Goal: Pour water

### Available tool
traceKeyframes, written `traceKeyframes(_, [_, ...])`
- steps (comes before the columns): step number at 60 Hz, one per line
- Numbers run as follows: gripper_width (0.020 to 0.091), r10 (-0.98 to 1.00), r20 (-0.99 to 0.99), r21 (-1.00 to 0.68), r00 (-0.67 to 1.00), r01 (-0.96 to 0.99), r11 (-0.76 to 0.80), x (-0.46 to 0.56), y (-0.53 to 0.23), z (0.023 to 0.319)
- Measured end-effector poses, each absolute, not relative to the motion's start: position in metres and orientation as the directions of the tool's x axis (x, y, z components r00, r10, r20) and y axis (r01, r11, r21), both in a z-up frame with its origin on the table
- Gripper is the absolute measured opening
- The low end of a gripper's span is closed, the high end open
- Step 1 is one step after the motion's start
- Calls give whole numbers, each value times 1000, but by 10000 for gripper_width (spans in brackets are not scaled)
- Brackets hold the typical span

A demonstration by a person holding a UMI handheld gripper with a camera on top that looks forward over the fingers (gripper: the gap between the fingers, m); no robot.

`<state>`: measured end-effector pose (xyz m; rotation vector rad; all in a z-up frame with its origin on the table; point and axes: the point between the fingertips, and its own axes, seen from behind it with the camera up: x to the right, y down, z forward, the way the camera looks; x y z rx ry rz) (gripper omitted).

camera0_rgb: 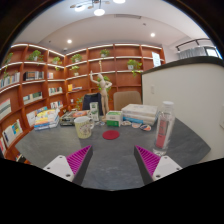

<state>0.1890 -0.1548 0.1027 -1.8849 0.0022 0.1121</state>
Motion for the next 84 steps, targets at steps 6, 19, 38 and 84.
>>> traceKeyframes(6, [878, -6, -106, -930, 994, -102, -354, 247, -164, 70])
traceKeyframes(19, [883, -120, -77, -939, 990, -113, -326, 348, -134, 65])
traceKeyframes(38, [854, -69, 73, -956, 995, 50, -289, 371, -56, 87])
traceKeyframes(84, [339, -9, 366, -887, 931, 345, -306, 324, -27, 91])
